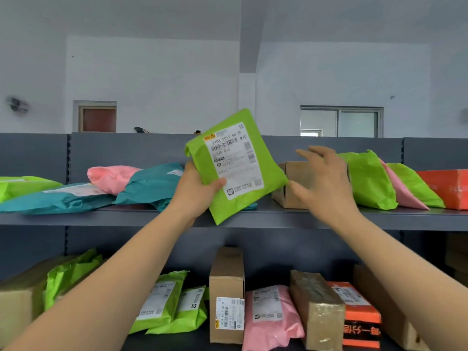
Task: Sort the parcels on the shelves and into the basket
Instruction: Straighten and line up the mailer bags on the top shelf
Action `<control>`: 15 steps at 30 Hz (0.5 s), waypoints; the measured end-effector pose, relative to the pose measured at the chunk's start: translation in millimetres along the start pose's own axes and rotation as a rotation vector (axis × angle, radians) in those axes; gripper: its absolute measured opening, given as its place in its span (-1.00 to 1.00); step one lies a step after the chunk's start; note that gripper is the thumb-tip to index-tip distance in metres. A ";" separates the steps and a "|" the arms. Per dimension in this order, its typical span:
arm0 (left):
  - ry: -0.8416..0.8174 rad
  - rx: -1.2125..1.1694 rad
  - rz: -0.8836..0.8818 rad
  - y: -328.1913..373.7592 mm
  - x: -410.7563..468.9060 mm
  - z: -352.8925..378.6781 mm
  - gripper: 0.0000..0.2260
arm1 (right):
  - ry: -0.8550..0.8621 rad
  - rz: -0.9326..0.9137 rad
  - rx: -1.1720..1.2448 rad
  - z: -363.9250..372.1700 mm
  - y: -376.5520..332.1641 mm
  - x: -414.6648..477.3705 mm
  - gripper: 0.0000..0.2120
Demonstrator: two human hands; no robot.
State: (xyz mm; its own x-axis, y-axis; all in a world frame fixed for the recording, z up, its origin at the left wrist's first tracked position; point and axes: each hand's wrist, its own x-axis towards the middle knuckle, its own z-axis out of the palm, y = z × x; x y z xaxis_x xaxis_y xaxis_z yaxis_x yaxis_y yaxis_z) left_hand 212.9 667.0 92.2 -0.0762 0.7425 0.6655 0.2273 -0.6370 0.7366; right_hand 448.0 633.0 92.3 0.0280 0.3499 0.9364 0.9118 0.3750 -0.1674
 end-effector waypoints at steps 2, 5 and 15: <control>0.052 0.026 -0.012 7.6 2.3 0.0 -0.40 | -0.040 0.135 -0.121 -6.0 4.9 4.4 -0.34; 0.088 0.069 -0.048 14.3 5.1 -1.2 -0.28 | -0.129 0.272 -0.250 -2.9 8.4 8.1 -0.26; -0.014 0.165 -0.105 6.5 14.1 1.5 -0.52 | -0.210 0.462 -0.253 28.7 9.5 26.7 -0.24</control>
State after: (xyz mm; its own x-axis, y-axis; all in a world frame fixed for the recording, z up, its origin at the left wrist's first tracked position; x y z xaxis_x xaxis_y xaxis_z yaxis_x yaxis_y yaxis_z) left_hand 214.8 673.6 106.2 -0.0948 0.8063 0.5839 0.3752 -0.5144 0.7712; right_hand 445.6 670.6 106.8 0.3894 0.6014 0.6977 0.8946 -0.0665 -0.4420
